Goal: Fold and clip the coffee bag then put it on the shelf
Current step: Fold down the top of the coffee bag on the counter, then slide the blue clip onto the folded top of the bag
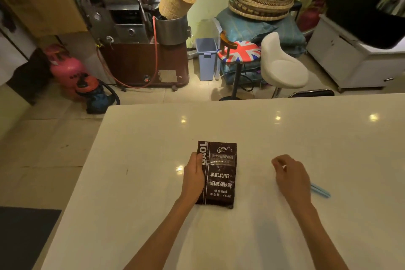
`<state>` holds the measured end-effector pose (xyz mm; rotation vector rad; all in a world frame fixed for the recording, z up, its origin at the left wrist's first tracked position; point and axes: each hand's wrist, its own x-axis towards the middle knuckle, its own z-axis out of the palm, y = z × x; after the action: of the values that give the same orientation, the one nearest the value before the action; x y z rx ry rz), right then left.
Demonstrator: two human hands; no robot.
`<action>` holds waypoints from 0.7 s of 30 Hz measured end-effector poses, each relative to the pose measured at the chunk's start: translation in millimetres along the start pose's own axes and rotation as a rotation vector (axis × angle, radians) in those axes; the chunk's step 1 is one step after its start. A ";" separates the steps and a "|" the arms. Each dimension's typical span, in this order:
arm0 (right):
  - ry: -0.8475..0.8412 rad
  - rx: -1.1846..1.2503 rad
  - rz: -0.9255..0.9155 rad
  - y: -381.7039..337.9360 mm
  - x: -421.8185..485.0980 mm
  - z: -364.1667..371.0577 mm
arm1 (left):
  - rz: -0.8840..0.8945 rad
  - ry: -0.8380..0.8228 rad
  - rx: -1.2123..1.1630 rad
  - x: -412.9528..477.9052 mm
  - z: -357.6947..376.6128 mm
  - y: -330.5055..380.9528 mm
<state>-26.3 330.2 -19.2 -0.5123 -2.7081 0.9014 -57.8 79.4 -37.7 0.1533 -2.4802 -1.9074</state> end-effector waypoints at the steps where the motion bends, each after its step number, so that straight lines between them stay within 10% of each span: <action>1: 0.007 -0.147 -0.037 18.7 2.8 -10.3 | 0.005 -0.002 -0.002 0.4 0.4 -0.6; 6: -0.126 -0.496 -0.011 75.7 -10.2 -29.2 | 0.069 0.021 0.017 1.7 6.4 -0.9; 14: -0.190 0.322 -0.144 8.2 -25.2 -15.0 | 0.177 0.091 -0.011 -0.5 6.7 5.2; 21: -0.446 0.299 -0.357 -63.6 -19.4 6.5 | 0.105 -0.034 -0.099 0.9 -5.5 5.9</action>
<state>-26.8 271.4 12.6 0.2574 -2.8158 1.4093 -58.7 75.5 -30.7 -0.0104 -2.3569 -2.0001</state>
